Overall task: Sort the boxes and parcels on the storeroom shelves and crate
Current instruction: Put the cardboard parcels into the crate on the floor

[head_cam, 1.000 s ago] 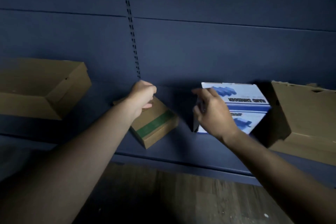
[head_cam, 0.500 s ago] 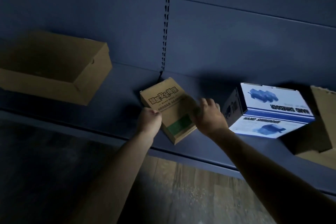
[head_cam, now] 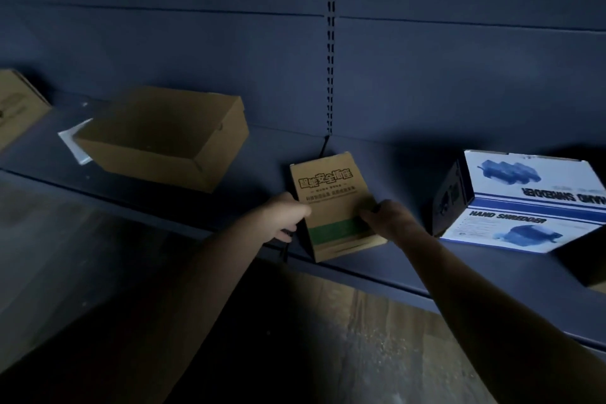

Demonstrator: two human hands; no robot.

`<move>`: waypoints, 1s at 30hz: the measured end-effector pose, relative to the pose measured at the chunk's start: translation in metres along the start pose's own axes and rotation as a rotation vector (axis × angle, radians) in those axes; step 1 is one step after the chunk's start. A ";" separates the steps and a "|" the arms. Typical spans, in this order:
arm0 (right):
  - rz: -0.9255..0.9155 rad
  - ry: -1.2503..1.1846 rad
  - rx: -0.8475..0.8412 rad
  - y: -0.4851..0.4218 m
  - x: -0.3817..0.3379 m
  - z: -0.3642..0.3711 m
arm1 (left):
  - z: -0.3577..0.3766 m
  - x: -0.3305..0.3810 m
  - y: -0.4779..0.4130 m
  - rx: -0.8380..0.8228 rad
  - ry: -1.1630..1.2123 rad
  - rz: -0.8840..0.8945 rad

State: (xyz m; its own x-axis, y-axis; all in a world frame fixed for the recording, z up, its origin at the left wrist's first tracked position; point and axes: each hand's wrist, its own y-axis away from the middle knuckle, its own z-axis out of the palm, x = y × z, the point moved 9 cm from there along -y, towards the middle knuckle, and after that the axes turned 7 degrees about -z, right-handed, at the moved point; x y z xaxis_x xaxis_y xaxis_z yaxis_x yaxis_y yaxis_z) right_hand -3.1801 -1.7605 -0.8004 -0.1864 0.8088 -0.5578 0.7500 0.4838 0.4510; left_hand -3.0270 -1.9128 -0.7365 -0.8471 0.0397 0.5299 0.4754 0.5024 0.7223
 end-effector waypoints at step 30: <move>0.061 -1.199 0.294 0.043 -0.015 -0.035 | -0.027 0.054 -0.046 -0.360 0.553 0.173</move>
State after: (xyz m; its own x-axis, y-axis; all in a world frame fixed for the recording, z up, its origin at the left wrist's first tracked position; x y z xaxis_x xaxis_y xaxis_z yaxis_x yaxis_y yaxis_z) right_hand -3.1674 -1.7396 -0.7480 0.4369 -0.0653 -0.8971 0.8801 0.2370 0.4114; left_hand -3.0879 -1.9565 -0.7292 -0.5508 -0.4018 0.7315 0.7237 0.2066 0.6585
